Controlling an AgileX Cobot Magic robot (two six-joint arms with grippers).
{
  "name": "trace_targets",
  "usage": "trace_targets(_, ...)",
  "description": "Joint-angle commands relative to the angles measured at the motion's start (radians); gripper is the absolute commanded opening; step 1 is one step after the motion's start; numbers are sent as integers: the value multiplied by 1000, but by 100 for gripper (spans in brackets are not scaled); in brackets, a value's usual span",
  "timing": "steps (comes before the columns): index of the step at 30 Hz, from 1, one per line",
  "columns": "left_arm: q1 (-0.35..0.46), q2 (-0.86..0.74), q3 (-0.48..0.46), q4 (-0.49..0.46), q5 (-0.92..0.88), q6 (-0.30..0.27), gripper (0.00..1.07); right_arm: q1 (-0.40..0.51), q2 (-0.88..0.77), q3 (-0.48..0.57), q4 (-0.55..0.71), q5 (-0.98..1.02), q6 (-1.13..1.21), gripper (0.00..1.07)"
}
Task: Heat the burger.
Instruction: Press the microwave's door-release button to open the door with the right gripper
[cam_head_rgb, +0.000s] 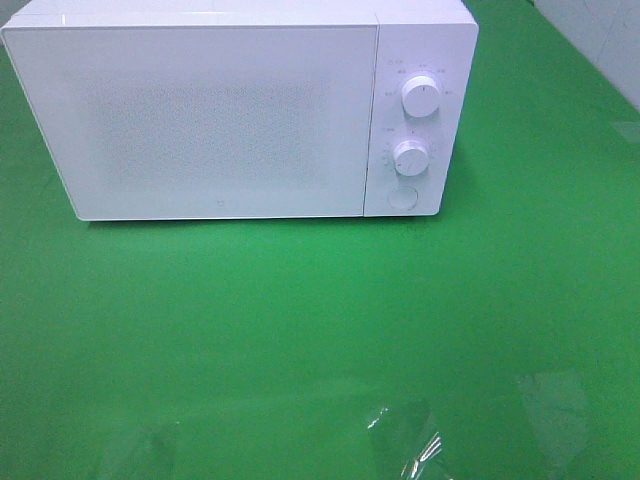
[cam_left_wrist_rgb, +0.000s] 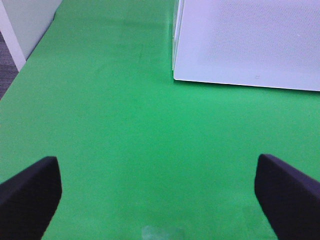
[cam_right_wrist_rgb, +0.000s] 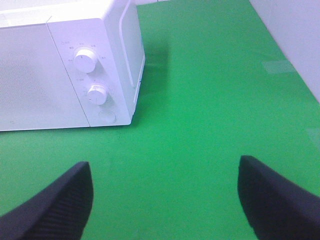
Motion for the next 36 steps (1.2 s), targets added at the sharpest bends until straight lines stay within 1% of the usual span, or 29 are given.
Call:
trace_targets(1,3,-16,3,-7,-7,-3,97,-5,85,-7,2,-105,-5,76)
trace_targets(2,3,-16,3,-7,-7,-3,97,-5,85,-7,2,-105,-5,76)
trace_targets(4,3,-16,3,-7,-7,-3,97,-5,198,-7,2,-224,-5,76)
trace_targets(5,3,-16,3,-7,-7,-3,97,-5,198,-7,2,-224,-5,76)
trace_targets(6,3,-16,3,-7,-7,-3,97,-5,244,-7,2,-274,-5,76)
trace_targets(9,3,-16,3,-7,-7,-3,97,-5,288,-7,-1,-318,-5,76)
trace_targets(11,3,-16,3,-7,-7,-3,97,-5,358,-7,-1,-380,-5,76)
trace_targets(12,3,-16,3,-7,-7,-3,97,-5,358,-7,-1,-380,-5,76)
trace_targets(15,3,-16,3,-7,-7,-3,97,-5,443,-7,-1,-444,-5,76)
trace_targets(16,3,-16,3,-7,-7,-3,97,-5,443,-7,-1,-444,-5,76)
trace_targets(18,3,-16,3,-7,-7,-3,97,-5,518,-7,-3,-502,-2,76)
trace_targets(19,3,-16,3,-7,-7,-3,97,-5,518,-7,-3,-502,-2,76)
trace_targets(20,3,-16,3,-7,-7,-3,97,-5,565,-7,-14,-547,-2,76)
trace_targets(21,3,-16,3,-7,-7,-3,97,-5,565,-7,-14,-547,-2,76)
trace_targets(22,3,-16,3,-7,-7,-3,97,-5,616,-7,-28,-599,-2,76)
trace_targets(26,3,-16,3,-7,-7,-3,97,-5,681,-7,-29,-675,-2,76)
trace_targets(27,3,-16,3,-7,-7,-3,97,-5,727,-7,-29,-732,-2,76)
trace_targets(28,3,-16,3,-7,-7,-3,97,-5,727,-7,-29,-732,-2,76)
trace_targets(31,3,-16,3,-7,-7,-3,97,-5,812,-7,-29,-834,-2,76)
trace_targets(35,3,-16,3,-7,-7,-3,97,-5,873,-7,-31,-900,-4,76)
trace_targets(36,3,-16,3,-7,-7,-3,97,-5,914,3,-38,-965,-10,76)
